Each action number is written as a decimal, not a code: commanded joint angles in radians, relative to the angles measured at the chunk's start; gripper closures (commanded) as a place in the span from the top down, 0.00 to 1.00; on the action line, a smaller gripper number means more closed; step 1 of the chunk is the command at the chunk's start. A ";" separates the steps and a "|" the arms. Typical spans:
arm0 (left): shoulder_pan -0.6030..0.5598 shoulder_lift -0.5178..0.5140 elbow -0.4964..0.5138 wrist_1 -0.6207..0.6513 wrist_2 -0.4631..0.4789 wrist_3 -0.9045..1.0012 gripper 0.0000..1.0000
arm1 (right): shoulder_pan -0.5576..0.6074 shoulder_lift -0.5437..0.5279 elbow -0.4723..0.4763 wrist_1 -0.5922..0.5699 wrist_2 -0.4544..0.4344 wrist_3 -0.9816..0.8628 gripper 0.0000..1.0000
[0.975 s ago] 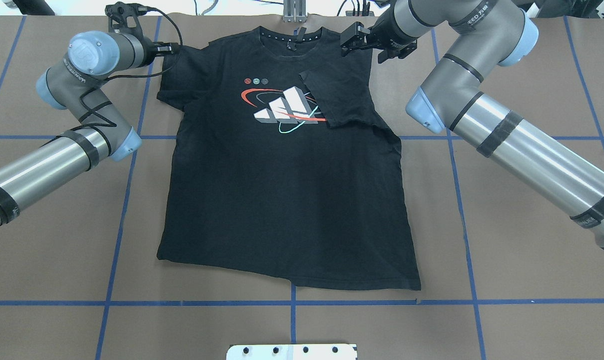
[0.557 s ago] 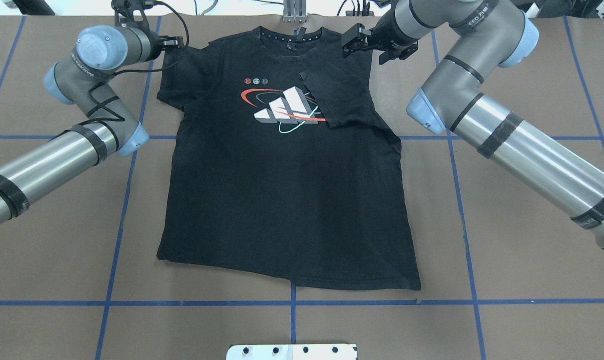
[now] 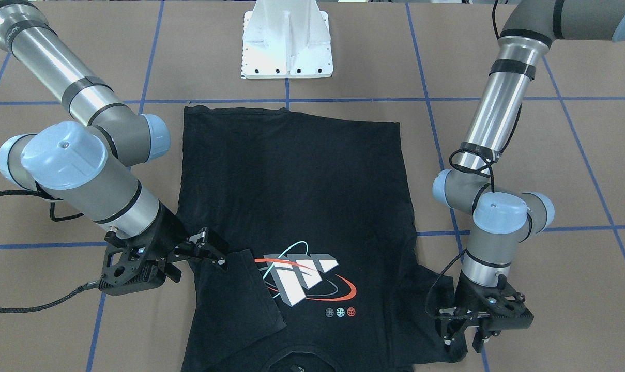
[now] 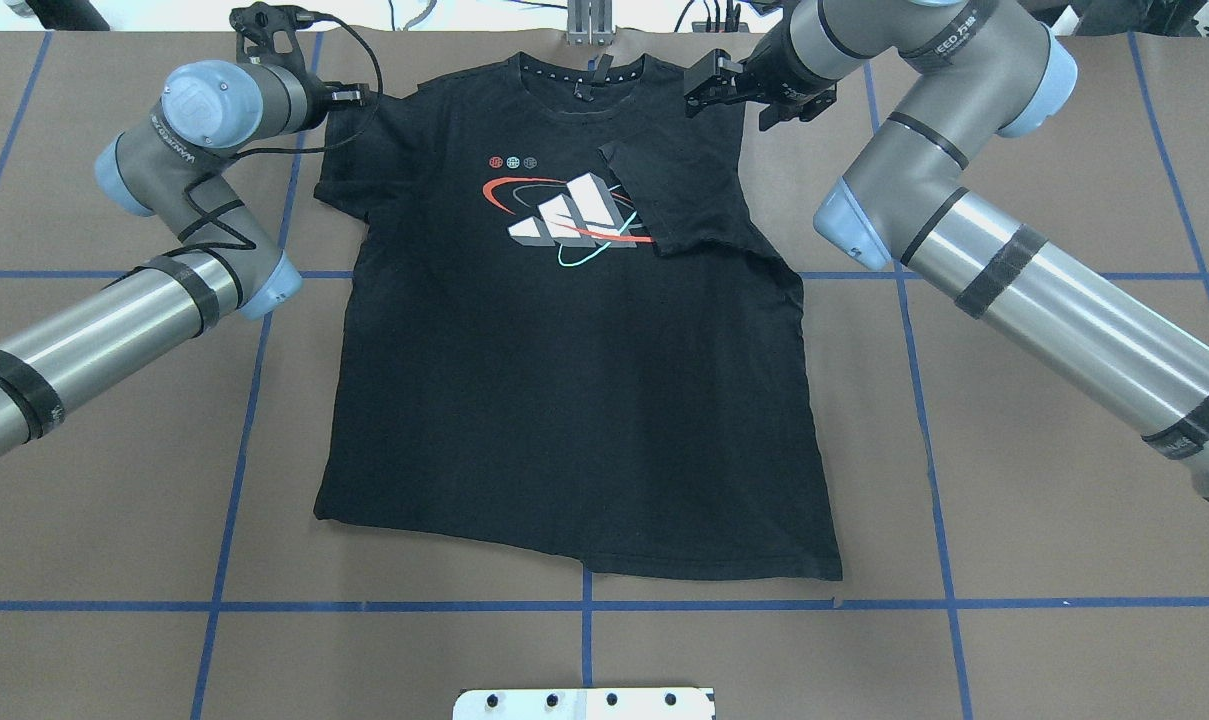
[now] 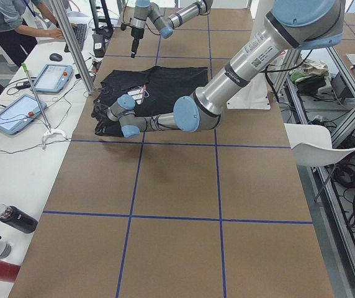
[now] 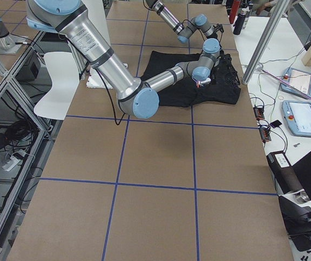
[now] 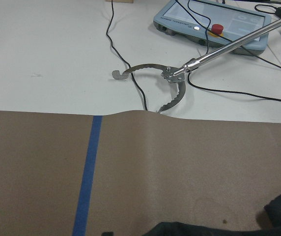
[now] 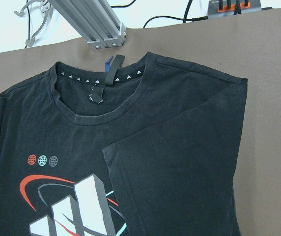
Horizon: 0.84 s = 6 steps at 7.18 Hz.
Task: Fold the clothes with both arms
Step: 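Release the sleeve with the right gripper while the left arm reaches toward the shirt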
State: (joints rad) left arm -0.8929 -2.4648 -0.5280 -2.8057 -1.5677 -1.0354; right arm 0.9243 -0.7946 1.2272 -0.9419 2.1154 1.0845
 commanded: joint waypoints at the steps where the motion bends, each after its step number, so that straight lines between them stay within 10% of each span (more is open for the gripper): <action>1: 0.003 0.000 0.009 0.000 0.000 0.002 0.64 | -0.001 -0.006 0.000 0.000 0.000 -0.002 1.00; 6: 0.008 0.000 0.017 0.000 -0.002 0.002 0.60 | -0.001 -0.014 0.000 0.002 -0.012 -0.003 1.00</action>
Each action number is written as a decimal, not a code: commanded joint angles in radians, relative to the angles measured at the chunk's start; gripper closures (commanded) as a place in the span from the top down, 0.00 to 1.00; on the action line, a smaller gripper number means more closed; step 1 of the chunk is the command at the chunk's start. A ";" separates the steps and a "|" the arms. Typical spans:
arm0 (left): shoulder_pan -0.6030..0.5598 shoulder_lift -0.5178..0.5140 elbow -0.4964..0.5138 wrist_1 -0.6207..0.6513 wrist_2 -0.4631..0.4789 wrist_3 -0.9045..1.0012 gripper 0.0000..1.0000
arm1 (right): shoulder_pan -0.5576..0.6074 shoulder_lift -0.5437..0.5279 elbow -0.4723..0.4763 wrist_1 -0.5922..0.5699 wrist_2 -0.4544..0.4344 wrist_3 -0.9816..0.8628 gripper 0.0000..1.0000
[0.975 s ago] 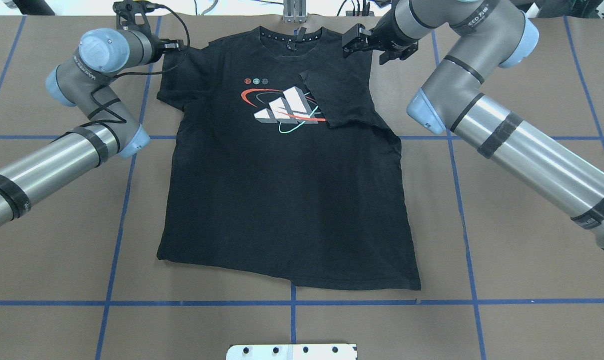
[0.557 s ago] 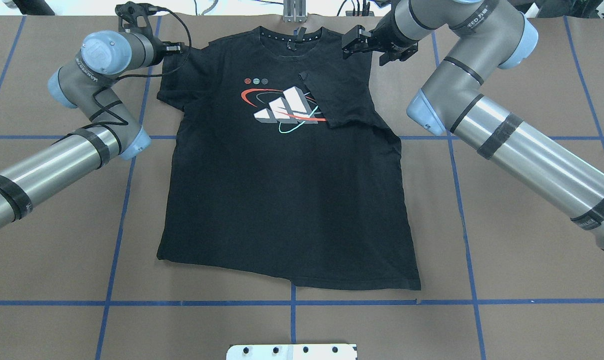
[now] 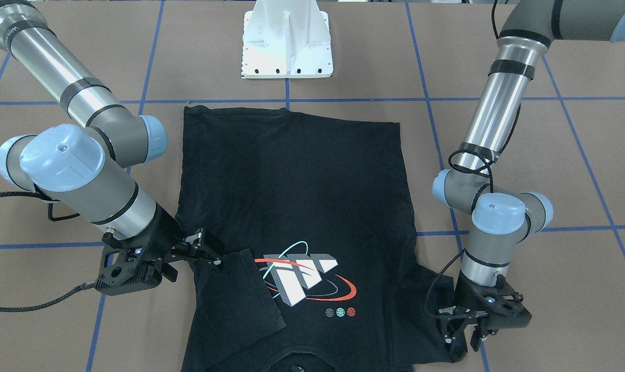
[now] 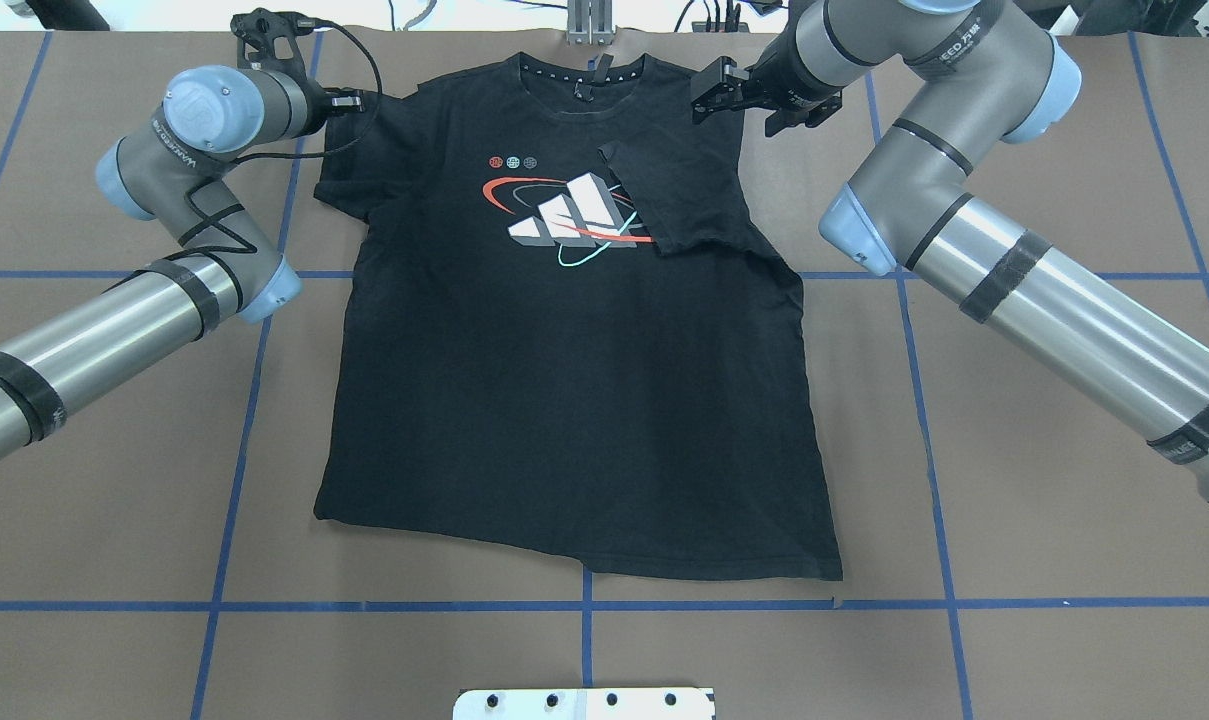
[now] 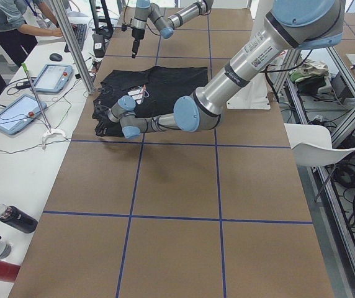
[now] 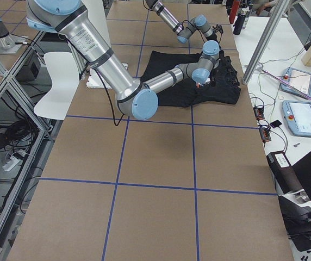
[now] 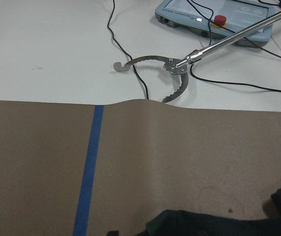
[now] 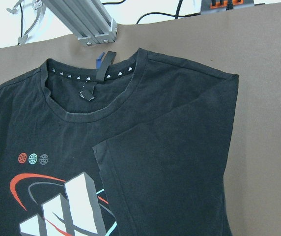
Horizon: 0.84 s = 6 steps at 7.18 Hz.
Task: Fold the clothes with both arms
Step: 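Release the sleeve with the right gripper while the left arm reaches toward the shirt, then grasp the sleeve nearest the left gripper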
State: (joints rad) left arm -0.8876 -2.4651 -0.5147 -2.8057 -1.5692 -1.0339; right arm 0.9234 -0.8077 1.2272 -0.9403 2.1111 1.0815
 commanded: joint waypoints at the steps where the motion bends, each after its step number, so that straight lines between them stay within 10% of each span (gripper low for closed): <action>1: 0.003 0.000 0.005 0.000 0.000 0.000 0.60 | 0.000 -0.002 0.000 0.000 -0.007 0.000 1.00; 6: 0.004 -0.003 0.016 0.000 -0.002 0.003 0.39 | 0.000 -0.002 0.000 0.000 -0.010 0.000 1.00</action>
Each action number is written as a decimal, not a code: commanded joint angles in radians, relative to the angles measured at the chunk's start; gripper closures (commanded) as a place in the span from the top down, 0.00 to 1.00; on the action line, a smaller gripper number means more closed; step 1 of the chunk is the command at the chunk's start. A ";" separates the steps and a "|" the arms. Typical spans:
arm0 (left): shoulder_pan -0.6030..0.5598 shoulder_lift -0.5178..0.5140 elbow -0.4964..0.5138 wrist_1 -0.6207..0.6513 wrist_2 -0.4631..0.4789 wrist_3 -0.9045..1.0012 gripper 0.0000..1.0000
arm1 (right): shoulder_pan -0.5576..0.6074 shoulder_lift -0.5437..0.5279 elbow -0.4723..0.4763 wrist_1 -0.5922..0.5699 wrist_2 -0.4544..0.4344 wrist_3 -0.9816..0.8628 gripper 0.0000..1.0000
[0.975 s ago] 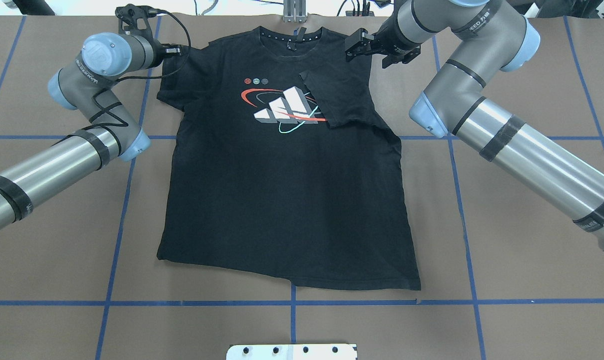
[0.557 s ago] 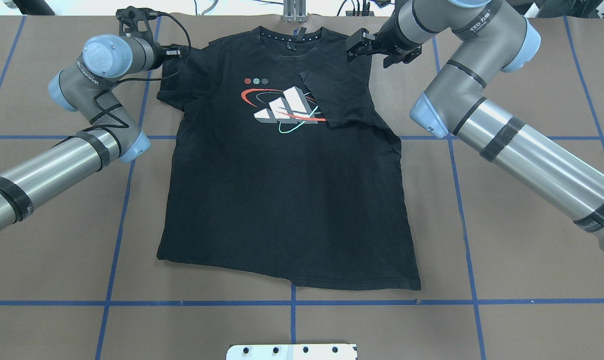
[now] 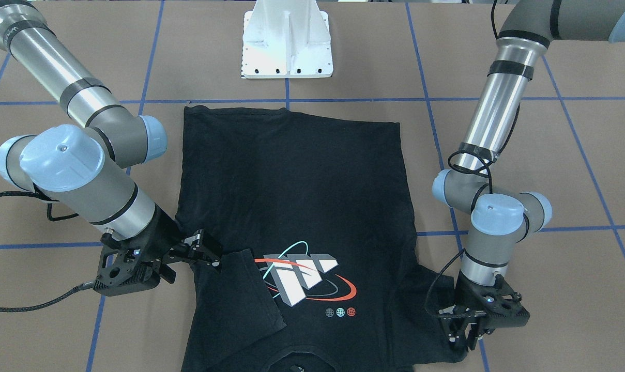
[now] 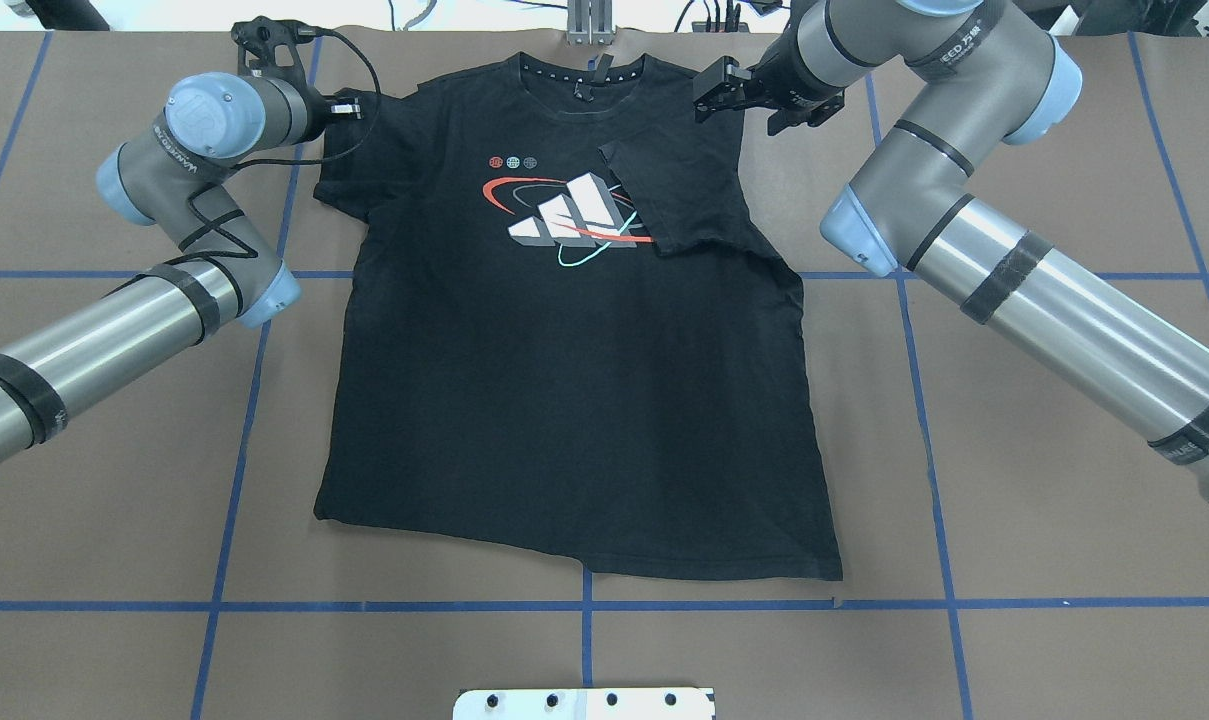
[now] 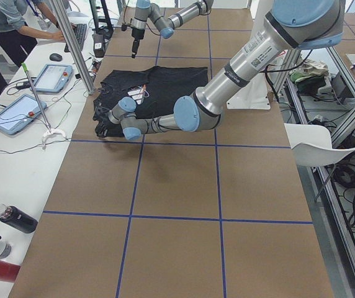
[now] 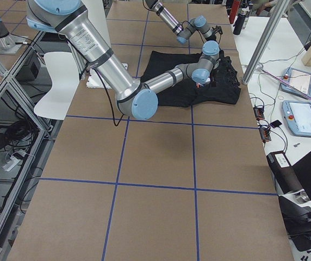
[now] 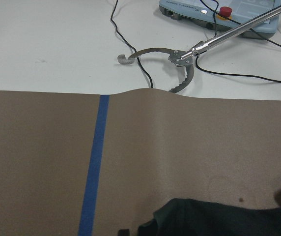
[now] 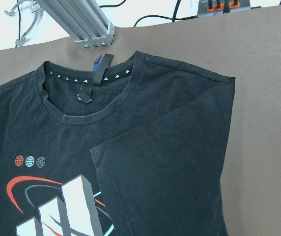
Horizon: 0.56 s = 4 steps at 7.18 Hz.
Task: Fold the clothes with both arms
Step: 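Grasp the sleeve nearest the left gripper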
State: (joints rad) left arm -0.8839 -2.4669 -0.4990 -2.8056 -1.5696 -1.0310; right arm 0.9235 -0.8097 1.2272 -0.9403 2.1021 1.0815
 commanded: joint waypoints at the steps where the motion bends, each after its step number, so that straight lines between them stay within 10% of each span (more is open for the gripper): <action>1: 0.000 -0.003 0.000 0.000 -0.003 0.000 0.32 | 0.000 0.000 0.000 0.000 -0.001 0.000 1.00; 4: -0.001 -0.003 -0.001 0.000 -0.010 0.005 0.06 | 0.000 0.000 0.000 0.000 -0.001 0.000 1.00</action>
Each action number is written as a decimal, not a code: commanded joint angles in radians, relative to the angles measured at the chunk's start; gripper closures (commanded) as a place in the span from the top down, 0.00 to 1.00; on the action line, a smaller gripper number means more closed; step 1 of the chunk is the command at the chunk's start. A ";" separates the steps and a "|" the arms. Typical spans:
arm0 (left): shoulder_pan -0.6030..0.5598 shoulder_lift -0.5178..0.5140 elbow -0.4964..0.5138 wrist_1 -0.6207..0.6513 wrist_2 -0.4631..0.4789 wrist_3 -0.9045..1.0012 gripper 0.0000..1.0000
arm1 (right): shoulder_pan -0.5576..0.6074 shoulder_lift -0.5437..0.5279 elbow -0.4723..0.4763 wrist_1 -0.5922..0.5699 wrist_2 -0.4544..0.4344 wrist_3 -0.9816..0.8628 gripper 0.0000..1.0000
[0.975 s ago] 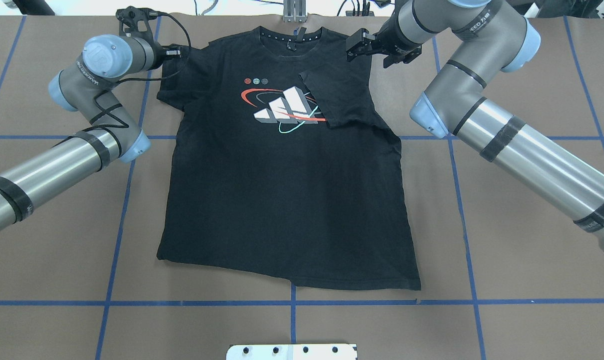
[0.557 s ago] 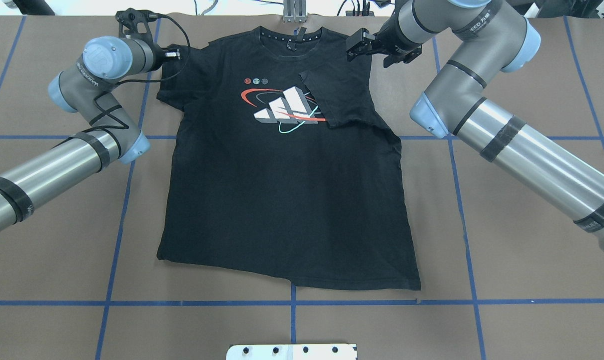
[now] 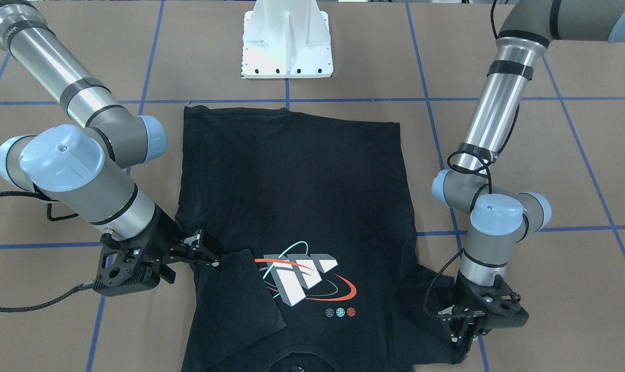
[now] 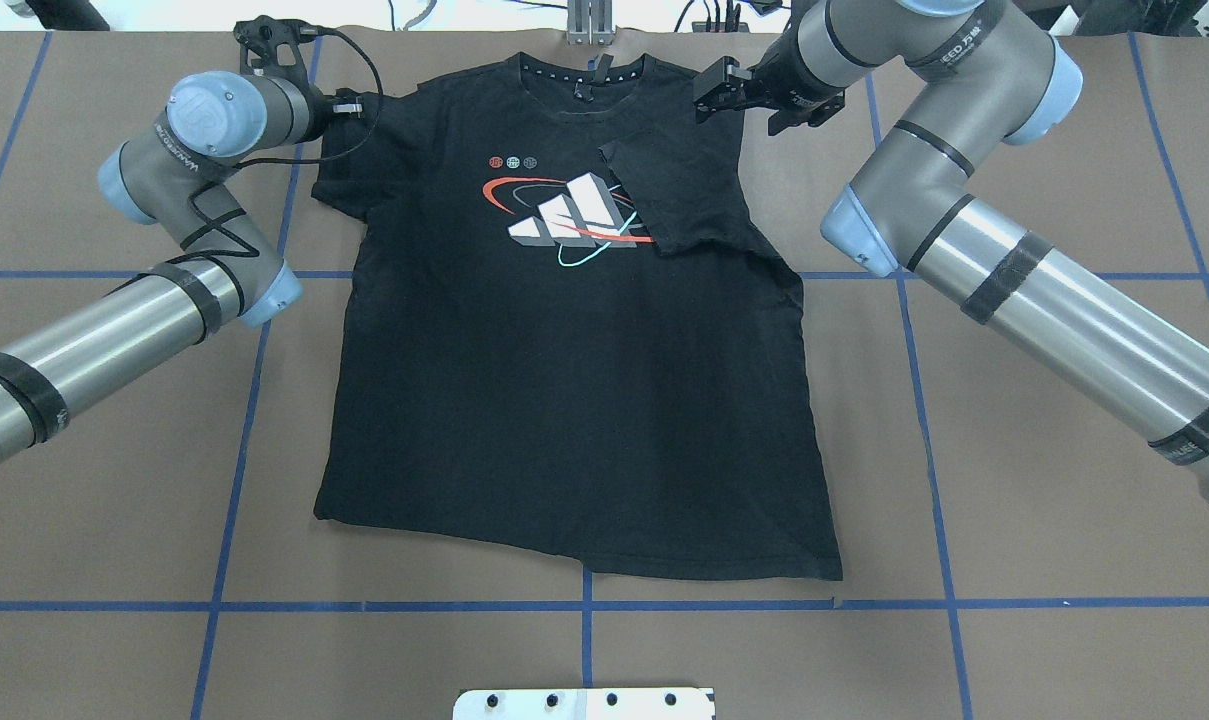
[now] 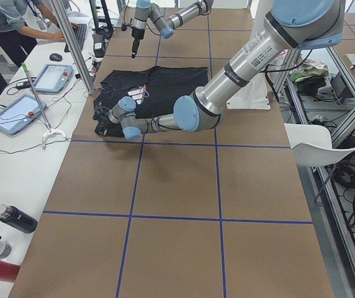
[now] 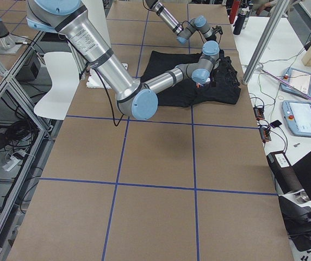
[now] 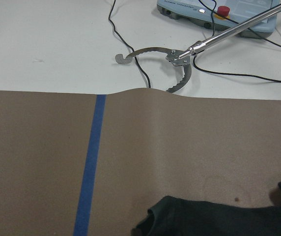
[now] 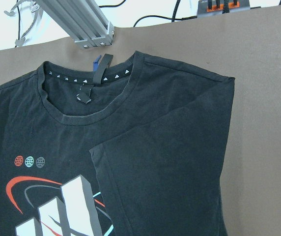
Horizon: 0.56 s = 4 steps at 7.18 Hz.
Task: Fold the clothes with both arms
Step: 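Grasp the sleeve nearest the left gripper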
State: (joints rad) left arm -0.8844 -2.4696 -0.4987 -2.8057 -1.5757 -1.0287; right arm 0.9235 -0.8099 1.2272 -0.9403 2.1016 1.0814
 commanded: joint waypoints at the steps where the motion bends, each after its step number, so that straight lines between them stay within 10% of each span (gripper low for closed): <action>1: -0.001 -0.002 -0.001 0.000 -0.006 0.018 0.00 | 0.000 0.000 0.000 0.002 0.000 0.000 1.00; 4: -0.017 -0.005 -0.050 0.006 -0.053 0.030 0.00 | 0.000 -0.006 0.001 0.005 0.000 0.002 1.00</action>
State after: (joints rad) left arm -0.8910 -2.4735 -0.5200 -2.8037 -1.6004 -1.0044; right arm 0.9235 -0.8150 1.2274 -0.9375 2.1016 1.0817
